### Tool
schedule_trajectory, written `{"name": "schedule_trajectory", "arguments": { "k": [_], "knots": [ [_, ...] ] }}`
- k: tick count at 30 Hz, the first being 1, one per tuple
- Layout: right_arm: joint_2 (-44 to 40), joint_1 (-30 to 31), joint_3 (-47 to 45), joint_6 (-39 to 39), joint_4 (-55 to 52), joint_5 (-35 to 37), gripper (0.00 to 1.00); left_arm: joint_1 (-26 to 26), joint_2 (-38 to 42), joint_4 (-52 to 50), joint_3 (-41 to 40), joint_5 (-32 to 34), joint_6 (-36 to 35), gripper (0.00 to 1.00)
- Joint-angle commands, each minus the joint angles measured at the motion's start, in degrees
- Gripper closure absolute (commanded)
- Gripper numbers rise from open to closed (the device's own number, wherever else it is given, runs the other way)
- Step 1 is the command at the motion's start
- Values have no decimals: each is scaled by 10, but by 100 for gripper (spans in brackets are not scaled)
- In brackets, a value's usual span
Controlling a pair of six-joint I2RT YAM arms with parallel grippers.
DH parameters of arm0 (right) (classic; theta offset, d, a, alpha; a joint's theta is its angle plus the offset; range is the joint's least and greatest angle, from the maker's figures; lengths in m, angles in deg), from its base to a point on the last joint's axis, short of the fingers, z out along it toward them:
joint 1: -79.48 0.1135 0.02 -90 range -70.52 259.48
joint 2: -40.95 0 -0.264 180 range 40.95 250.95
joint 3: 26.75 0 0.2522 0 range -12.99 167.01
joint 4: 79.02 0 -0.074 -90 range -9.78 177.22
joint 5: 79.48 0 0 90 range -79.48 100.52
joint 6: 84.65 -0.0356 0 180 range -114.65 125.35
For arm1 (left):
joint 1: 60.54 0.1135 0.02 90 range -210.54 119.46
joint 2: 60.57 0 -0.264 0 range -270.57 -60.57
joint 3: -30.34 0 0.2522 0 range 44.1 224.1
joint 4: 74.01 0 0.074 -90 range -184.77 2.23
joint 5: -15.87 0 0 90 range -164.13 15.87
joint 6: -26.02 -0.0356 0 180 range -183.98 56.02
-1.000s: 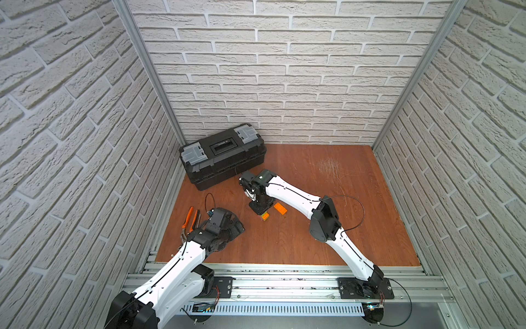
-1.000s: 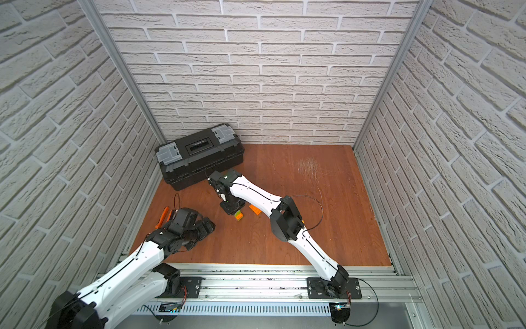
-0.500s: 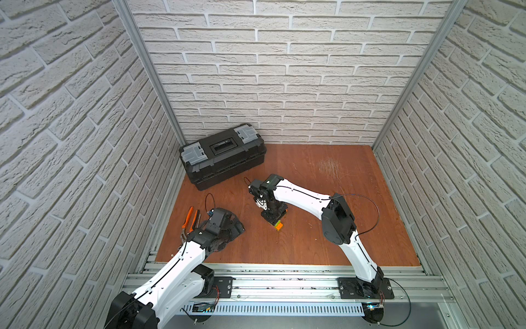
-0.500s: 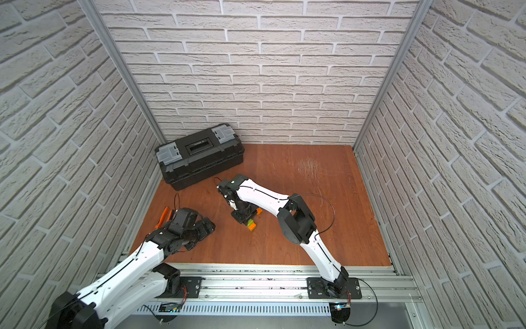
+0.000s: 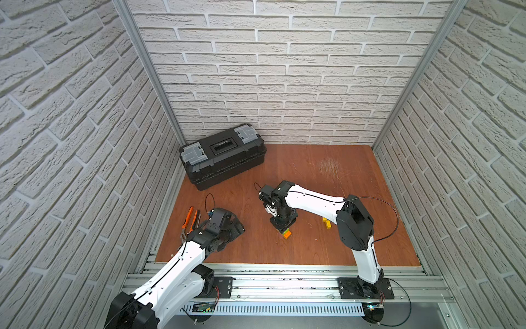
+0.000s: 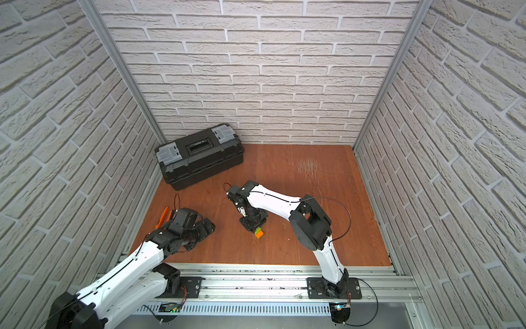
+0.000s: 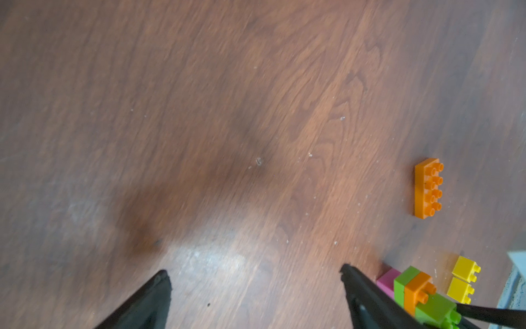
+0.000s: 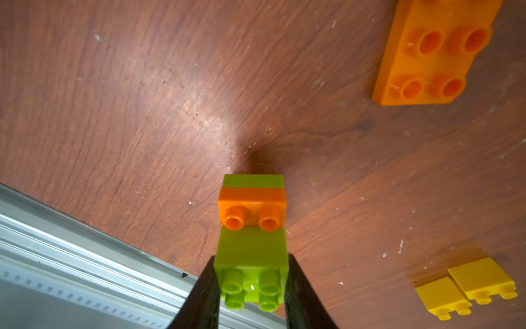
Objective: Assemble a carrot with lego
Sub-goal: Move the lego brick at the center of the board.
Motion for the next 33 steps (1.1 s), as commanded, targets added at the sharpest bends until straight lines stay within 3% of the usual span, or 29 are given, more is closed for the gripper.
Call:
{"name": "schedule_trajectory", "arguments": {
  "k": [1, 12, 17, 20, 25, 33],
  "knots": [
    [37, 1, -27, -21, 15, -4, 49, -3, 7, -15, 19, 7, -3, 2],
    [-35, -12, 82, -26, -50, 15, 33, -3, -2, -40, 44, 19, -18, 2],
    [-45, -37, 158, -9, -71, 46, 32, -3, -14, -38, 54, 19, -23, 2],
    [-23, -52, 188, 39, -63, 67, 36, -3, -25, -39, 64, 18, -27, 2],
    [17, -70, 176, 124, -16, 66, 38, -5, -39, -46, 83, 13, -38, 2],
    [39, -97, 127, 116, 60, 27, 31, -24, -43, -39, 91, 12, -39, 2]
  ]
}}
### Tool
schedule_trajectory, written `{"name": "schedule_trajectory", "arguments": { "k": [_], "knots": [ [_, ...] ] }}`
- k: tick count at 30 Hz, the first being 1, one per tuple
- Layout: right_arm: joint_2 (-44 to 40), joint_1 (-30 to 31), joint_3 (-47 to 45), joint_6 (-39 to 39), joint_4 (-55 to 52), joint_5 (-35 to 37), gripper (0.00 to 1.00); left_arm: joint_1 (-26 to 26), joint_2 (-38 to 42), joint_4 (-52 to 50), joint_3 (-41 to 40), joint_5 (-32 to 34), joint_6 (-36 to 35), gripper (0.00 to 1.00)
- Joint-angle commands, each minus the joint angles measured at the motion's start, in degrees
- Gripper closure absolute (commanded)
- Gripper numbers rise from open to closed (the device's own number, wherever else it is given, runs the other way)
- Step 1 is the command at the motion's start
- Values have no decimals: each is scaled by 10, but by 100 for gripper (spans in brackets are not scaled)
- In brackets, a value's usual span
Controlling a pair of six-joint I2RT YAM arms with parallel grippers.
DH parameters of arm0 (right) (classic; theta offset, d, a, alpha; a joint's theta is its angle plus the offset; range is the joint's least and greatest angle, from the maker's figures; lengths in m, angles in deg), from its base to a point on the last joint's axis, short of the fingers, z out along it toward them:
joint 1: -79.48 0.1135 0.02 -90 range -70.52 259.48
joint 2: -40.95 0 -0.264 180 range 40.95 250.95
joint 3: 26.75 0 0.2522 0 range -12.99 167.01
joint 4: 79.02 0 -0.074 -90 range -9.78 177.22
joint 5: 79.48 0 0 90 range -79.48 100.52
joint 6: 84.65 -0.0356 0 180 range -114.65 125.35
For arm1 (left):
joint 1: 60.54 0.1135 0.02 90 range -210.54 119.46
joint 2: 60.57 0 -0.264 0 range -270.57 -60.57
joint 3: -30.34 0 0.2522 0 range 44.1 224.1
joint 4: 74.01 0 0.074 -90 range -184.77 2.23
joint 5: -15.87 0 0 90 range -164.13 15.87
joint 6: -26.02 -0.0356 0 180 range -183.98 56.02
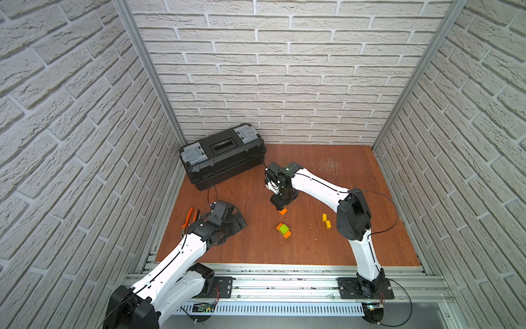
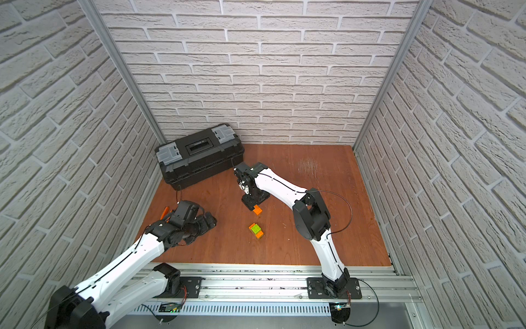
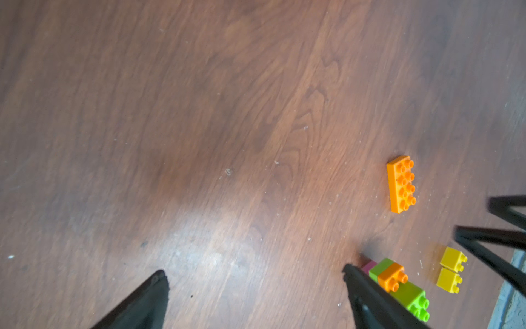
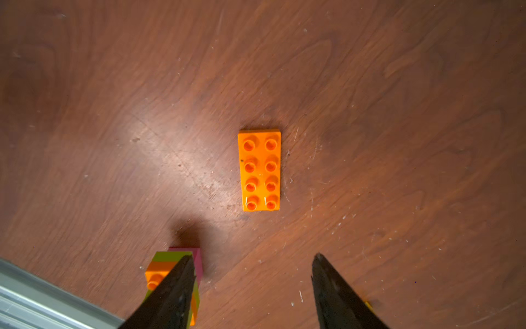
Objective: Assemble a carrot with lego
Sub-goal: Move the lego brick at the center of the board, then pick up the lego brick from the center of the board.
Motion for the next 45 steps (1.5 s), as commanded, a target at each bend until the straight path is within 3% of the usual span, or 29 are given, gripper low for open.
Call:
{"name": "schedule_trajectory", "arguments": {
  "k": [1, 18, 31, 34, 41, 45],
  "knots": [
    [-1, -4, -12, 6, 43, -15, 30, -7, -6, 2, 15, 1, -12, 2],
    [69, -5, 13, -34, 58, 1, 30, -36, -53, 22, 24, 10, -4, 2],
    [100, -3, 38, -46, 44, 22, 45, -38, -60, 23, 22, 11, -4, 2],
    [103, -3, 40, -47, 41, 20, 51, -37, -60, 23, 21, 11, -4, 2],
    [102, -3, 41, -54, 31, 22, 79, -37, -58, 21, 18, 10, -4, 2],
    [81, -2, 44, -69, 15, 33, 86, -38, -55, 22, 18, 10, -4, 2]
  ]
}}
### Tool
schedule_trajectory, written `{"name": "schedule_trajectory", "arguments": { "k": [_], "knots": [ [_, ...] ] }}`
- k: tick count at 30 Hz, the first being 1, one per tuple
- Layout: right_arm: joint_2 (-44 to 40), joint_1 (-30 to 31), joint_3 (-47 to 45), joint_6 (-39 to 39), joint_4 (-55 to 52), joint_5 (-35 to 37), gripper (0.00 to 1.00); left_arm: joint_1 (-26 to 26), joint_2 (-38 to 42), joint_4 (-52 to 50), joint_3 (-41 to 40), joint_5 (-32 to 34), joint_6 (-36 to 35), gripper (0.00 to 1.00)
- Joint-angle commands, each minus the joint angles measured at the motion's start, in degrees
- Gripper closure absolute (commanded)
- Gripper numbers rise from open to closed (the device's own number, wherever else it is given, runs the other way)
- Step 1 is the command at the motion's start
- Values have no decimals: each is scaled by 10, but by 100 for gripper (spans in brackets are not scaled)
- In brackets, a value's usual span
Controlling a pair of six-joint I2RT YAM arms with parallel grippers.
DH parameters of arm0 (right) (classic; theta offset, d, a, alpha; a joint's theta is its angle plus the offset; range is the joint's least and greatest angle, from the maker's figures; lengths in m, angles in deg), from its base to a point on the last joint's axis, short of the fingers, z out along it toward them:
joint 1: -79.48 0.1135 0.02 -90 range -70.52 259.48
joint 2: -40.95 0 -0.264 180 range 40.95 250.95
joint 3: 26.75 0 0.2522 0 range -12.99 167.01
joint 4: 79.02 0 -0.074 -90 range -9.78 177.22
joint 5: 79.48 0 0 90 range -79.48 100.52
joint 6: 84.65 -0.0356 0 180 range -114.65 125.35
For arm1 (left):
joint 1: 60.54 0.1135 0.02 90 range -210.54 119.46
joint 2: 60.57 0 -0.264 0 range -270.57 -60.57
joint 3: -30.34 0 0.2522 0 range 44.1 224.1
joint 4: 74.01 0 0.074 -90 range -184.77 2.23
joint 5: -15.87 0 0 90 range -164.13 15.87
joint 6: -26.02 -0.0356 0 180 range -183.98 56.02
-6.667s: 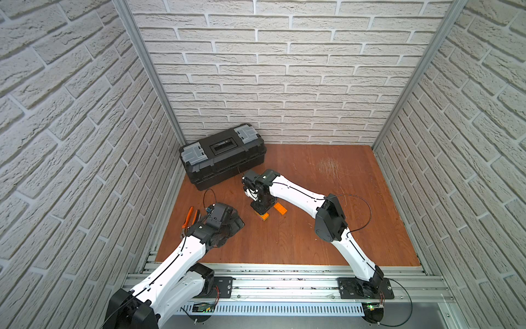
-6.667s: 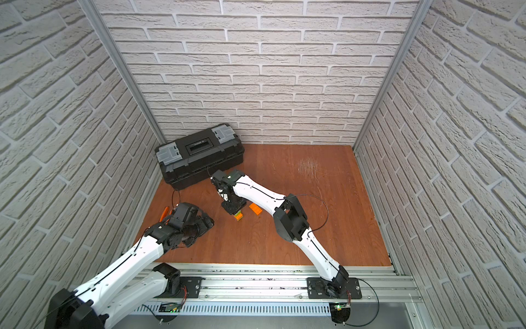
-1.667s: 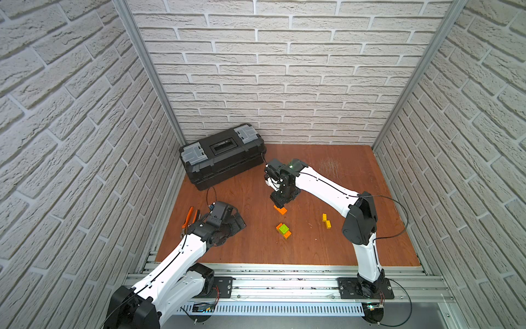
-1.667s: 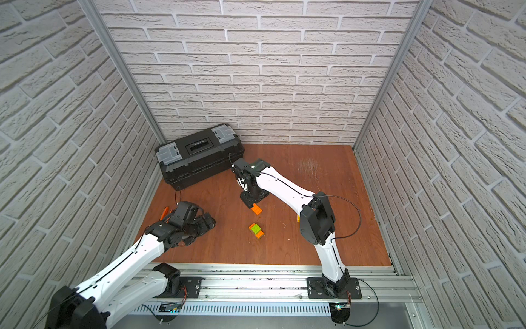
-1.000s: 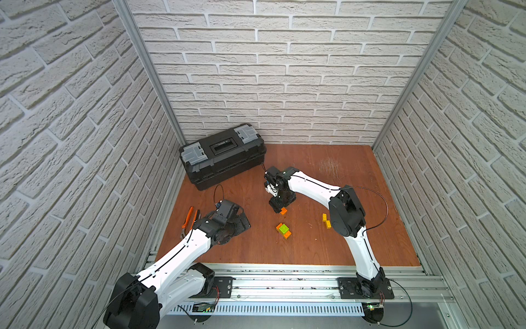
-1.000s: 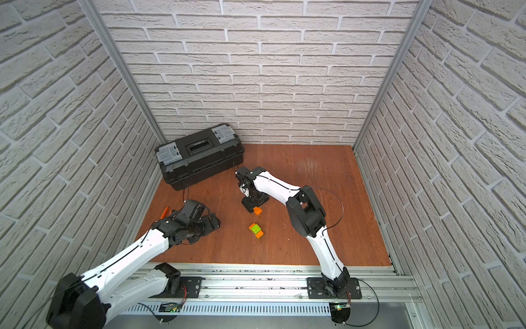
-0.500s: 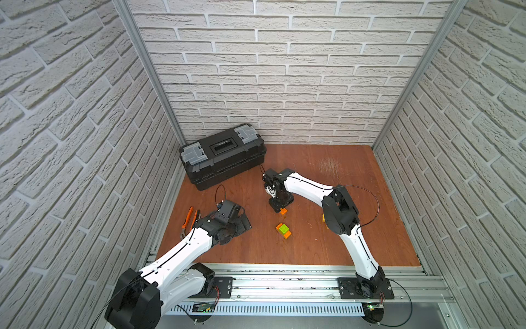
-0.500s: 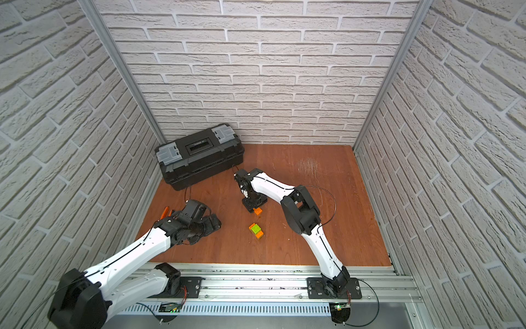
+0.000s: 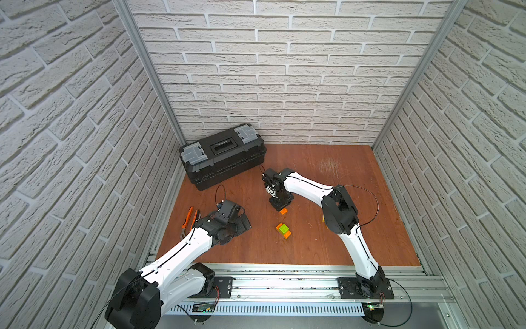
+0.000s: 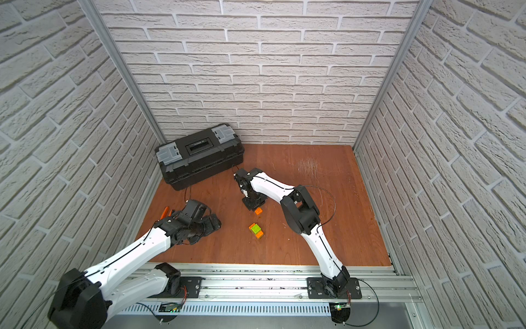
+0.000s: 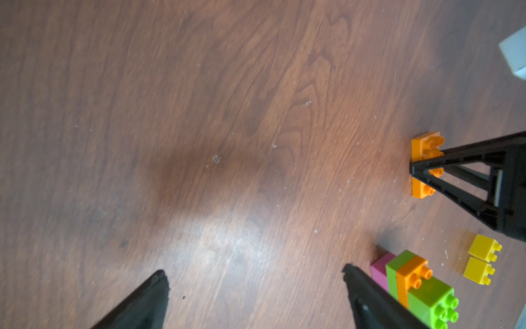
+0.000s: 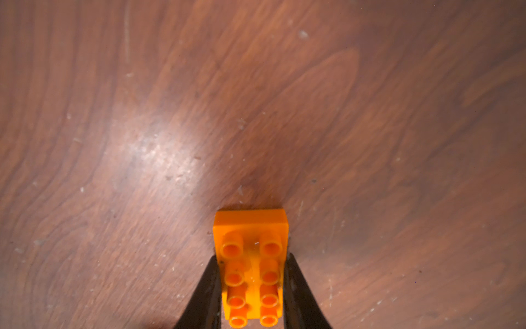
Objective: Assemble a carrot with lego
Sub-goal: Pick up the lego brick from the center of the board.
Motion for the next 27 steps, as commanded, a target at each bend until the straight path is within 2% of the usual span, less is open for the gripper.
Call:
{"name": "schedule_trajectory", "arguments": {
  "k": [1, 7, 12, 18, 27],
  "knots": [
    [-23, 3, 21, -20, -35, 22, 88, -4, 4, 12, 9, 7, -5, 2],
    [-94, 1, 42, -16, -106, 55, 98, -12, -21, 34, 25, -1, -21, 2],
    [-151, 2, 30, -21, -145, 39, 98, -25, -45, 55, 38, -1, -18, 2],
    [-231, 23, -52, -61, -124, 18, 98, -39, -61, 70, 44, 1, -15, 2],
    [-255, 86, -139, -104, -76, 14, 98, -47, -66, 74, 49, 2, -12, 2]
  ]
}}
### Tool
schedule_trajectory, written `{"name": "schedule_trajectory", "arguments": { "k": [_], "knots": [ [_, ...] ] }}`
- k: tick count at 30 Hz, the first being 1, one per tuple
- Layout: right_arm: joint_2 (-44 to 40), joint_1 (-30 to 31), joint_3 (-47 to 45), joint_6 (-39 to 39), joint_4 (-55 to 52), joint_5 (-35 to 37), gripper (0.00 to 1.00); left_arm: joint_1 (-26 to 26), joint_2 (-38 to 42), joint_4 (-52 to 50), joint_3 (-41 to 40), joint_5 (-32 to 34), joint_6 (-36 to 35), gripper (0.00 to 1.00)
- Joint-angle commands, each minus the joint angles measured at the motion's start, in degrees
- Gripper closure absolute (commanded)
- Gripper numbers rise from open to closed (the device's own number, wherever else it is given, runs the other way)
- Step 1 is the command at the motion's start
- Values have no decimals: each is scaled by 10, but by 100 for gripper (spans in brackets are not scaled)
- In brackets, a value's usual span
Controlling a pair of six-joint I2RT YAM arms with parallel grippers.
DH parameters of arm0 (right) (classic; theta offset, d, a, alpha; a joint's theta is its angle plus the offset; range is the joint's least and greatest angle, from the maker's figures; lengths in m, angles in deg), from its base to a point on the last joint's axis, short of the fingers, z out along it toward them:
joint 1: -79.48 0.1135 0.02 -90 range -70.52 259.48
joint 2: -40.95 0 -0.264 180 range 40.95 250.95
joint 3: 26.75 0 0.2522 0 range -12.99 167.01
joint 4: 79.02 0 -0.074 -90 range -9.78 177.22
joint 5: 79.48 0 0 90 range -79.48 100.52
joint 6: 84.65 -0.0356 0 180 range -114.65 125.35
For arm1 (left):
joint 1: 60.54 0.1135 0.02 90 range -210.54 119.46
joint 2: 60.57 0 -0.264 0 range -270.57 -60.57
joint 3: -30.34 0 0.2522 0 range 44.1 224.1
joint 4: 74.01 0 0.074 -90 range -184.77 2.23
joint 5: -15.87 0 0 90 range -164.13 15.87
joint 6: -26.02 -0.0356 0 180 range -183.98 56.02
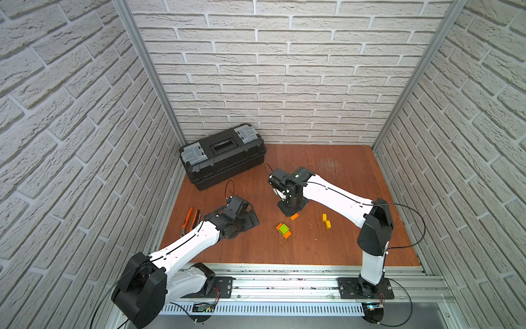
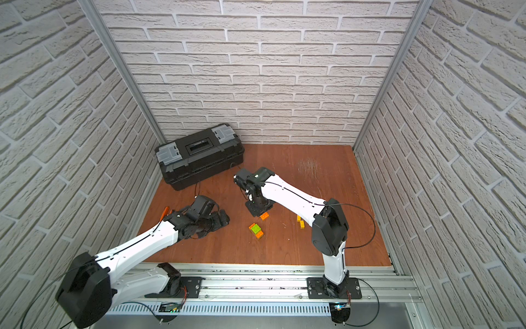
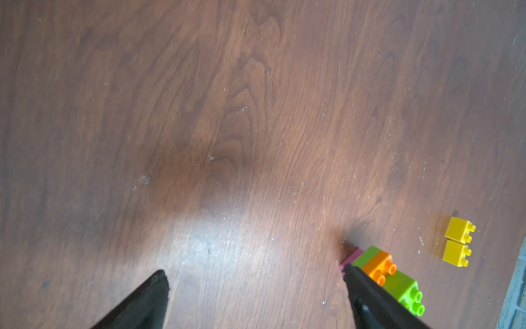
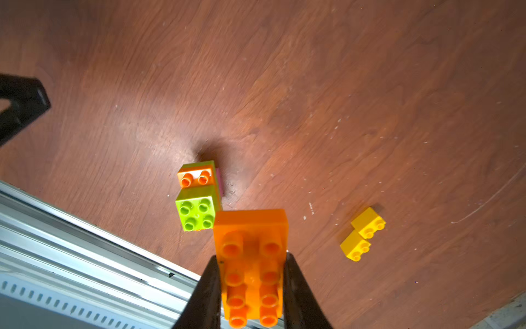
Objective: Assemble a carrot with lego
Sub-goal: Pick up the lego brick from the center of the board, then assemble the lego brick with the lego brick.
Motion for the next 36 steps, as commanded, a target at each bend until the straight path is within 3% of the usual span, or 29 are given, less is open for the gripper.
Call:
{"name": "schedule_trajectory", "arguments": {
  "k": [1, 36],
  "knots": [
    [-12, 15, -20, -25, 33, -11, 98, -3, 2, 12, 12, 5, -1, 2],
    [36, 59, -76, -16, 80, -17, 98, -5, 47, -5, -19, 20, 17, 2]
  ]
}}
